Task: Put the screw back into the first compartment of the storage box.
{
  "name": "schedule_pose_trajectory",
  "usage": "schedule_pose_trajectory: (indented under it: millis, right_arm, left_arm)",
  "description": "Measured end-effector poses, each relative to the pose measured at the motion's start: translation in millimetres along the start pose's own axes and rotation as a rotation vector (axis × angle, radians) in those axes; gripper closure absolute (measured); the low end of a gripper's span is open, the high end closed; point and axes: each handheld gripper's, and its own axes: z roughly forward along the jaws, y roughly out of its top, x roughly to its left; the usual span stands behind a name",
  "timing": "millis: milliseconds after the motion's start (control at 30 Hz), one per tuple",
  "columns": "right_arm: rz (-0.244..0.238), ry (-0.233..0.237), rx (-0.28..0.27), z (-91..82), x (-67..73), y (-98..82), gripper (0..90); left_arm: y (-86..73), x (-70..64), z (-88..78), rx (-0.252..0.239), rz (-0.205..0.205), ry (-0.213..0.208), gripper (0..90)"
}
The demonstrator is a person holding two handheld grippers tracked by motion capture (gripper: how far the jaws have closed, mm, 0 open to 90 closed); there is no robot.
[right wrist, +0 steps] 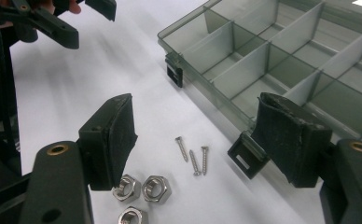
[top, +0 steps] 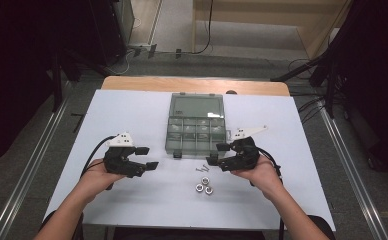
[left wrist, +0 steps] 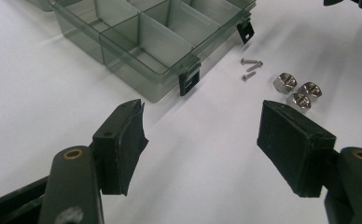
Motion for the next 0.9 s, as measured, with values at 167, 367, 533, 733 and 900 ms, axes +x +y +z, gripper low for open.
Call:
schedule_pose_trajectory:
  millis: [167, 367, 533, 733, 900]
  right_arm:
    - [-0.016, 0.008, 0.026, 9.2, 3.4, 0.4, 30.8]
    - [-0.044, 0.011, 0.053, 18.3, 6.0, 0.9, 33.6]
    - [-0.054, 0.015, 0.066, 23.4, 6.4, 1.2, 35.8]
    - [-0.076, 0.006, 0.095, 33.7, 9.3, 1.1, 39.9]
    - [-0.097, 0.002, 0.114, 40.2, 11.3, 0.7, 43.5]
  left_arm:
    - [-1.5, -0.7, -2.1, -0.005, -0.002, 0.002, 31.4]
    - [-4.3, 0.3, -4.4, -0.005, -0.008, 0.002, 31.5]
    - [-6.4, 2.2, -5.6, -0.005, -0.013, 0.011, 31.5]
    - [-9.1, 3.8, -9.8, -0.017, -0.022, 0.022, 31.5]
    - [-11.5, 5.4, -12.0, -0.020, -0.029, 0.029, 31.5]
